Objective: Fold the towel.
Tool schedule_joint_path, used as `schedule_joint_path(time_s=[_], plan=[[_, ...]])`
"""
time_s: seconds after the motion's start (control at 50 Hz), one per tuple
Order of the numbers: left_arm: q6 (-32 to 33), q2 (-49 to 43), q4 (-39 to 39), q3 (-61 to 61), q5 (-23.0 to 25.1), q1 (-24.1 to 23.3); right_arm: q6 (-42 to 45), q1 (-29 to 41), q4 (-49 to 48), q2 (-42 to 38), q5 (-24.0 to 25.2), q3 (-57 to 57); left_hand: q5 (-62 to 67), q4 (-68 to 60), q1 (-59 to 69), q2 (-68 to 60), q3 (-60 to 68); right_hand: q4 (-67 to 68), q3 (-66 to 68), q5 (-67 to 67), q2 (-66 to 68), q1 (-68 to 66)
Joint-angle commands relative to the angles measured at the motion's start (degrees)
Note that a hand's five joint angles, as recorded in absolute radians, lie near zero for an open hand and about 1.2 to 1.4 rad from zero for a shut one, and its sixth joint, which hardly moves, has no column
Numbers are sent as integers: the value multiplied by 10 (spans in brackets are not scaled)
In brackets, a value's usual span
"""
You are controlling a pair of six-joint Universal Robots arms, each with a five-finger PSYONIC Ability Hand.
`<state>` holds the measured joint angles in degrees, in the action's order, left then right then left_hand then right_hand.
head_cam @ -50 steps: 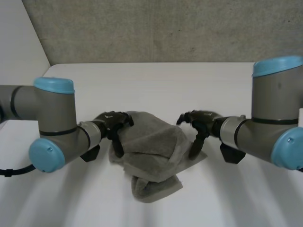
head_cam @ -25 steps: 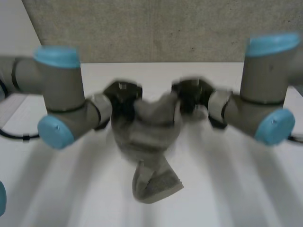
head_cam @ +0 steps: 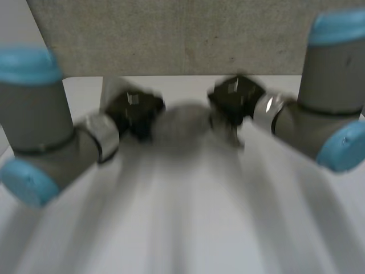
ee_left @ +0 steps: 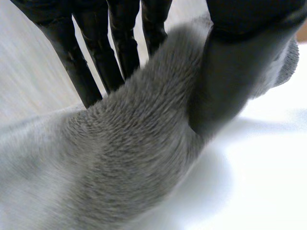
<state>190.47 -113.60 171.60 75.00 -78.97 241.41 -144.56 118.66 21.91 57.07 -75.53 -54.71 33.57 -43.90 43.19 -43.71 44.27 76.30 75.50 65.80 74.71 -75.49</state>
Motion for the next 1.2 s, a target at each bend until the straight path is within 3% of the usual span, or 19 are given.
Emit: schedule_joint_path(time_s=[0.02,0.1,0.2,0.26,0.3,0.36,0.48,0.52,0.62,0.86,1.1,1.2], plan=[[-1,-10,18,186,59,-7,178,-11,0,8,-3,-171,-131,135,-128,133,-138,-110,-102,-105,-94,102],[-7,-2,12,199,90,-4,170,-11,1,22,-10,-185,-236,239,-232,237,-243,-146,-138,-141,-130,138],[-8,10,12,165,91,3,147,-11,2,49,-11,-190,-239,243,-236,241,-246,-181,-173,-176,-165,173],[-9,26,7,133,90,17,124,-12,2,67,-11,-192,-239,243,-236,241,-246,-290,-282,-285,-275,282],[-9,31,3,119,91,30,92,-14,1,83,-10,-198,-239,243,-236,241,-246,-450,-442,-445,-434,441],[-10,33,0,88,91,56,73,-18,-1,90,-8,-203,-239,243,-236,241,-246,-487,-479,-482,-471,479],[-5,-2,3,16,89,74,-47,-35,-14,111,-8,-216,-238,241,-234,239,-245,-546,-538,-541,-530,538],[-5,-29,2,-4,89,76,-122,-49,-20,112,-8,-224,-234,238,-231,236,-241,-565,-557,-560,-549,556],[-4,-100,-2,-78,81,82,-186,-62,-26,105,-8,-240,-229,233,-225,231,-236,-575,-567,-570,-559,567],[38,-262,-26,-251,76,80,-189,-84,-68,93,0,-318,-214,217,-210,216,-221,-576,-568,-571,-560,568],[76,-326,-55,-296,76,79,-189,-98,-98,79,-4,-342,-214,217,-210,216,-221,-586,-578,-581,-571,578],[93,-330,-64,-294,73,78,-189,-98,-97,73,-6,-338,-100,103,-96,101,-107,-586,-578,-581,-571,578]])
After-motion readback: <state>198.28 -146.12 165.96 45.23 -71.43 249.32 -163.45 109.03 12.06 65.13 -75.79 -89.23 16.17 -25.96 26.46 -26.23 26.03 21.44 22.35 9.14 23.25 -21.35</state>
